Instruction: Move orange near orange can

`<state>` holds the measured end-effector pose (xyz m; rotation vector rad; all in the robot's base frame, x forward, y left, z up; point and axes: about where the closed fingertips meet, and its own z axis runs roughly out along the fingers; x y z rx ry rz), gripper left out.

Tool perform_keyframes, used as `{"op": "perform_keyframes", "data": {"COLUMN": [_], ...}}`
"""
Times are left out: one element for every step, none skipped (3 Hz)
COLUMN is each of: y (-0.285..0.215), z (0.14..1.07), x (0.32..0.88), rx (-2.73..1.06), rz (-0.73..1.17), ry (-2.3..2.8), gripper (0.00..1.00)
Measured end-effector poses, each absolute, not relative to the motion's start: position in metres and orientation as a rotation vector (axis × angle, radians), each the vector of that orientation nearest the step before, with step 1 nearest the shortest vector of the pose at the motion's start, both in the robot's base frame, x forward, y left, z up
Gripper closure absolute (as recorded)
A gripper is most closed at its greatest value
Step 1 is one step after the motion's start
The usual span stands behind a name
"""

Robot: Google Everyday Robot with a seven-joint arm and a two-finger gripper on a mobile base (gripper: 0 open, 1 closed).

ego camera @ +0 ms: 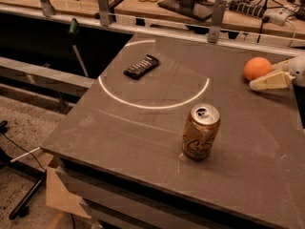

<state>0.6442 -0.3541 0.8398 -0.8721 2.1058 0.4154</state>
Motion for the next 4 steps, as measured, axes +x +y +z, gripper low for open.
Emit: {"op": "perform_keyframes", "data": {"y": [-0.360,-0.365,-0.365,-0.354], "z": [0.845,0.851,0.862,0.866], "x": [0.637,0.629,0.615,0.586], "rx": [-0.876,-0.881,-0.927,-1.022], "rz": [0.415,0.407,0.425,0.513], "ry": [2.106,2.105,2.103,2.126], "gripper": [0.62,0.86,1.00,1.00]}}
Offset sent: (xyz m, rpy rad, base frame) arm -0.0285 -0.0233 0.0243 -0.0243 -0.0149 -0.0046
